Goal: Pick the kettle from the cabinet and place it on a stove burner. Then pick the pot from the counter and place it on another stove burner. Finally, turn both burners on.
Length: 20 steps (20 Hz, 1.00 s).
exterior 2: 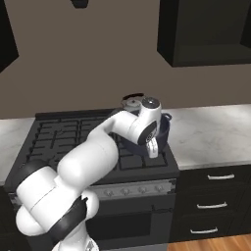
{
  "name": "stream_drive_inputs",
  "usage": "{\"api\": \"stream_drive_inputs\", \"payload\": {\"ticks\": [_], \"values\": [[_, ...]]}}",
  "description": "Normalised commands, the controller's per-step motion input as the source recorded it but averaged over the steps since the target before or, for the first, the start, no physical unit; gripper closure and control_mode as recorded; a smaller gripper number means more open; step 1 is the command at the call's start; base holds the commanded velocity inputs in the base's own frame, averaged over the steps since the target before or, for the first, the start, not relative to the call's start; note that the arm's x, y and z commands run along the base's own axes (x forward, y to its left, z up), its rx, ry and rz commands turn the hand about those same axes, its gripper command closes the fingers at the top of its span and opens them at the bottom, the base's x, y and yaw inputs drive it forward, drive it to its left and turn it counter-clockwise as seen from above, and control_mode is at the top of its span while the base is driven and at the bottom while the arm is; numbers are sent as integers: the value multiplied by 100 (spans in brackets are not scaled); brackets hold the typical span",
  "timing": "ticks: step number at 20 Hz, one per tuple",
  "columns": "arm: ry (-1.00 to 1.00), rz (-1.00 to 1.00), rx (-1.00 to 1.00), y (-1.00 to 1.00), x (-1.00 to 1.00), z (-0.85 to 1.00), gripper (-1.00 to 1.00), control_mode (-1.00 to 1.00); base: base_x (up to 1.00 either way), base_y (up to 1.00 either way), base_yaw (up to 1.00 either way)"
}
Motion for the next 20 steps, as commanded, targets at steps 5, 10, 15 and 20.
{"api": "stream_drive_inputs", "payload": {"ticks": [5, 10, 15, 20], "values": [[3, 0, 0, 0, 37, -2, 100, -100, 0, 0, 0], [1, 0, 0, 0, 29, -2, 100, -100, 0, 0, 0], [0, 0, 0, 3, 37, -2, 100, -100, 0, 0, 0], [0, 0, 0, 13, 40, -15, 100, -100, 0, 0, 0]]}}
